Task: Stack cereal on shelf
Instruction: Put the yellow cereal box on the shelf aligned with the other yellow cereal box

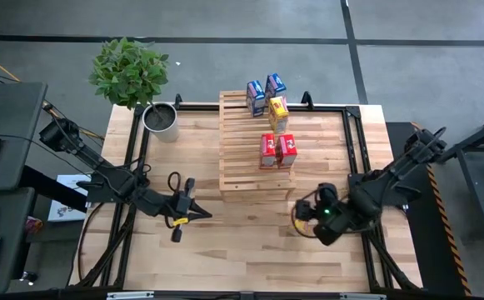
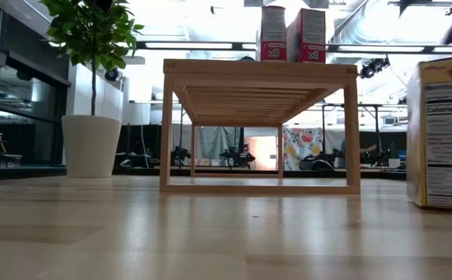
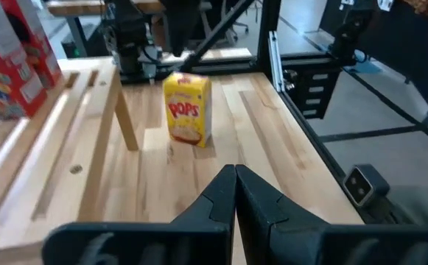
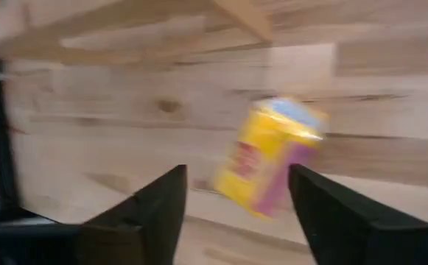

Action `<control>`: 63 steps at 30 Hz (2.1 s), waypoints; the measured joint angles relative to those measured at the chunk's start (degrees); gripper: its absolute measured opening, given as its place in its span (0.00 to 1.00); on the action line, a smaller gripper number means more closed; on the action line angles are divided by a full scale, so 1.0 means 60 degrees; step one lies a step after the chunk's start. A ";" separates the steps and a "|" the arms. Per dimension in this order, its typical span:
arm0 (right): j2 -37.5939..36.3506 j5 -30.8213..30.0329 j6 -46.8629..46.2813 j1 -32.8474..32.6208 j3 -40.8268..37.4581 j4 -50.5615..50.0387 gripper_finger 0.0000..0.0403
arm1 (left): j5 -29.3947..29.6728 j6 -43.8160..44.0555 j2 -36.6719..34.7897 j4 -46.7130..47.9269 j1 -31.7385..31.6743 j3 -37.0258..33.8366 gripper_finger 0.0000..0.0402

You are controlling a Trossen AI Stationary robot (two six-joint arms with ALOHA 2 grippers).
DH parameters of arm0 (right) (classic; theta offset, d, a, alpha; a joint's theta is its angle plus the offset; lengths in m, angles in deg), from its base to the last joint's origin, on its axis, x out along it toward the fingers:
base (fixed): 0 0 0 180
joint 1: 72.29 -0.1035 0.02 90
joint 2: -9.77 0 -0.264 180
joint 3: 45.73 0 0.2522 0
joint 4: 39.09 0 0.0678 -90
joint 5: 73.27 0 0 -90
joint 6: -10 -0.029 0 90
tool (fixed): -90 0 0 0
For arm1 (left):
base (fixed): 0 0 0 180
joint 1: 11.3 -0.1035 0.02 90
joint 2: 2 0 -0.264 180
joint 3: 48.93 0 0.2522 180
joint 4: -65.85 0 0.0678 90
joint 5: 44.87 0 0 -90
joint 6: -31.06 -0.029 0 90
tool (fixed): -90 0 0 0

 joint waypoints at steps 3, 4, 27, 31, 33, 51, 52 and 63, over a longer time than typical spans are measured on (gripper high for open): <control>0.0227 0.0461 0.0094 0.0520 0.0000 0.0659 0.66 | -0.0129 0.0220 0.0000 0.0237 0.0000 -0.0004 0.00; 0.0290 0.0714 0.0193 0.0668 0.0000 0.0716 0.67 | -0.0129 0.0240 0.0000 0.0270 0.0002 -0.0004 0.00; 0.1834 0.2201 -0.0561 0.0881 0.1518 -0.1856 0.68 | -0.0067 0.0201 0.0004 0.0572 0.0368 -0.0004 0.00; 0.2002 0.2330 -0.0738 0.0887 0.1472 -0.1986 0.68 | -0.0067 0.0205 0.0004 0.0606 0.0368 -0.0004 0.00; 0.2019 0.1937 -0.0732 0.0892 0.1472 -0.1984 0.68 | -0.0067 0.0205 0.0004 0.0612 0.0368 -0.0004 0.00; 0.2505 0.1799 -0.0606 0.1157 0.1468 -0.1698 0.68 | -0.0078 0.0224 0.0004 0.0634 0.0368 -0.0004 0.00; 0.2528 0.1915 -0.0551 0.1201 0.1466 -0.1680 0.68 | -0.0078 0.0231 0.0004 0.0634 0.0368 -0.0004 0.00; 0.2773 0.2328 -0.0223 0.1250 0.1464 -0.1708 0.68 | -0.0125 0.0242 0.0004 0.0728 0.0372 -0.0004 0.00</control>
